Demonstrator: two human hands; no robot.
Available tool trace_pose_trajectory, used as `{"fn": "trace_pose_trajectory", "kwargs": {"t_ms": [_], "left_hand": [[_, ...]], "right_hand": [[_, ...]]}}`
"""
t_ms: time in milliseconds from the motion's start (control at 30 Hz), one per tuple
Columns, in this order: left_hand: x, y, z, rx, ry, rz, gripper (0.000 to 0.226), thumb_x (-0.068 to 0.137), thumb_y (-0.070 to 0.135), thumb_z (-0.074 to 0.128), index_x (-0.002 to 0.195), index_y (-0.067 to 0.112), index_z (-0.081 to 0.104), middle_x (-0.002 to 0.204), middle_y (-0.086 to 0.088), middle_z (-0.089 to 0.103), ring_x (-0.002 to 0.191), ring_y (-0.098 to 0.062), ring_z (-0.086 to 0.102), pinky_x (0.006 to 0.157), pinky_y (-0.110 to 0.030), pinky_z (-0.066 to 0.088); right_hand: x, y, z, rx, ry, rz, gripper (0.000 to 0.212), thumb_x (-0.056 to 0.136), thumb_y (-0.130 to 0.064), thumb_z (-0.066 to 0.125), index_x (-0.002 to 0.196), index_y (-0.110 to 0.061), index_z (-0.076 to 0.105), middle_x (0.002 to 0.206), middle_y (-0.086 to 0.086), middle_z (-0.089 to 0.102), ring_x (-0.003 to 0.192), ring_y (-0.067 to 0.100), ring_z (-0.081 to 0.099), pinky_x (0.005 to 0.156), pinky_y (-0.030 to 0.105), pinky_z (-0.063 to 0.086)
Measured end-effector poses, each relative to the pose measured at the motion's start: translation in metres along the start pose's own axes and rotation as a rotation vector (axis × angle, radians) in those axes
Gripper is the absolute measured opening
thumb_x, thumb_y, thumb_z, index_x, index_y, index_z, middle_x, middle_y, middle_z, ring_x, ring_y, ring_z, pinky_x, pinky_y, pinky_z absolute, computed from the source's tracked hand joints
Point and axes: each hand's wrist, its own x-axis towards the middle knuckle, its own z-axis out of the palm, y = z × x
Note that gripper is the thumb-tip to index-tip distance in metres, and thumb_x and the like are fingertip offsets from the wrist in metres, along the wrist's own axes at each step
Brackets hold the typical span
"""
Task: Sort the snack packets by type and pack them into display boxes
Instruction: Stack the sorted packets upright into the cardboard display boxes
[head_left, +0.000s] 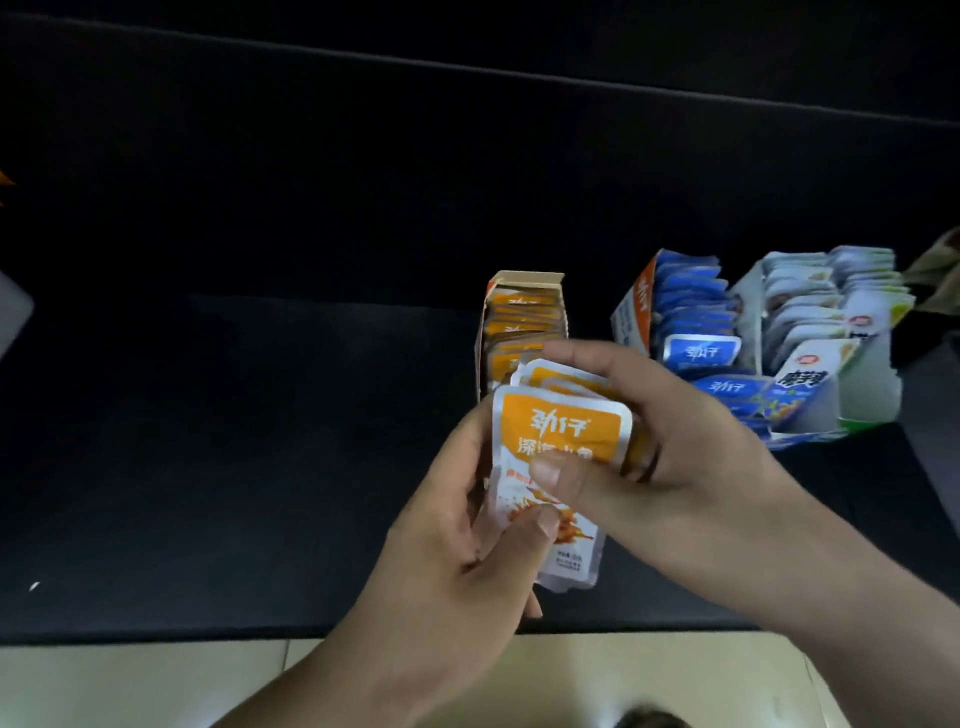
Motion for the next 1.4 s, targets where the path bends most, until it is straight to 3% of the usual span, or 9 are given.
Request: {"fn": "trace_pose_trajectory", "kwargs": {"t_ms": [167,300,400,533,633,733,867,1167,1400], "left_hand": [[0.011,0.020,0.003,0.113,-0.067,-0.067,0.044,0.102,0.016,0.063,0.132,0.048,0.056,0.113,0.009,0.073,0.079,-0.016,0.070,0.062,-0.033,0.059],[0.031,0.039,-0.002,0.250,-0.099,-0.113,0.043,0.104,0.018,0.059,0.133,0.048,0.052,0.109,0.012,0.073,0.075,-0.011,0.070,0.065,-0.035,0.061],[0.032,0.047,-0.001,0.307,-0.114,-0.105,0.065,0.104,0.013,0.058,0.147,0.056,0.038,0.119,0.019,0.070,0.093,-0.007,0.072,0.066,-0.029,0.061],[0.022,0.044,0.009,0.289,-0.030,-0.072,0.090,0.105,0.007,0.056,0.151,0.069,0.010,0.138,0.027,0.060,0.119,0.002,0.064,0.086,-0.021,0.059],[0.018,0.036,0.017,0.314,-0.026,-0.061,0.089,0.105,0.010,0.056,0.148,0.073,0.010,0.145,0.026,0.054,0.126,0.002,0.059,0.102,-0.032,0.056],[0.014,0.036,0.024,0.260,-0.049,-0.038,0.088,0.104,0.003,0.054,0.149,0.068,0.017,0.143,0.032,0.052,0.129,0.011,0.052,0.103,-0.012,0.048],[0.015,0.033,0.023,0.216,-0.044,0.015,0.086,0.104,0.001,0.055,0.152,0.063,0.020,0.147,0.030,0.051,0.135,0.010,0.049,0.109,-0.020,0.044],[0.009,0.023,0.013,0.204,0.007,-0.018,0.083,0.102,0.002,0.059,0.143,0.067,0.028,0.131,0.036,0.060,0.120,0.014,0.057,0.086,-0.003,0.047],[0.013,0.018,0.006,0.201,0.072,-0.025,0.053,0.102,0.009,0.063,0.135,0.049,0.053,0.111,0.017,0.073,0.081,0.003,0.069,0.071,-0.017,0.056]], "right_hand": [[-0.004,0.000,-0.006,-0.069,-0.121,0.096,0.059,0.089,-0.042,0.071,0.125,-0.072,0.035,0.128,-0.021,0.055,0.106,-0.007,0.062,0.089,0.021,0.054],[0.005,0.001,-0.013,0.100,-0.024,0.092,0.052,0.091,-0.035,0.074,0.123,-0.067,0.048,0.120,-0.015,0.066,0.107,0.005,0.068,0.093,0.038,0.058],[0.003,0.003,-0.020,0.231,0.012,0.071,0.065,0.088,-0.010,0.080,0.127,-0.056,0.056,0.113,-0.013,0.073,0.105,0.012,0.072,0.088,0.045,0.062],[-0.002,0.006,-0.019,0.224,0.074,-0.008,0.087,0.086,0.003,0.077,0.133,-0.064,0.048,0.115,-0.016,0.069,0.103,0.006,0.071,0.084,0.030,0.063],[-0.001,0.008,-0.016,0.156,0.010,0.006,0.091,0.089,-0.004,0.076,0.141,-0.068,0.035,0.133,-0.010,0.056,0.110,0.005,0.066,0.085,0.030,0.062],[0.000,0.007,-0.010,0.183,-0.023,0.060,0.098,0.089,-0.011,0.076,0.144,-0.072,0.021,0.138,-0.012,0.046,0.112,0.004,0.062,0.089,0.031,0.060],[0.006,0.010,-0.001,0.400,0.042,0.065,0.103,0.081,0.008,0.075,0.141,-0.066,0.036,0.133,-0.002,0.060,0.115,0.018,0.067,0.097,0.047,0.059],[0.006,0.014,-0.001,0.057,0.003,0.066,0.091,0.086,-0.013,0.081,0.148,-0.058,0.031,0.132,-0.017,0.055,0.110,-0.006,0.062,0.080,0.016,0.058],[0.006,0.017,0.004,0.117,0.003,0.064,0.062,0.091,-0.015,0.076,0.131,-0.053,0.046,0.119,-0.014,0.068,0.108,0.000,0.068,0.091,0.031,0.060]]}}
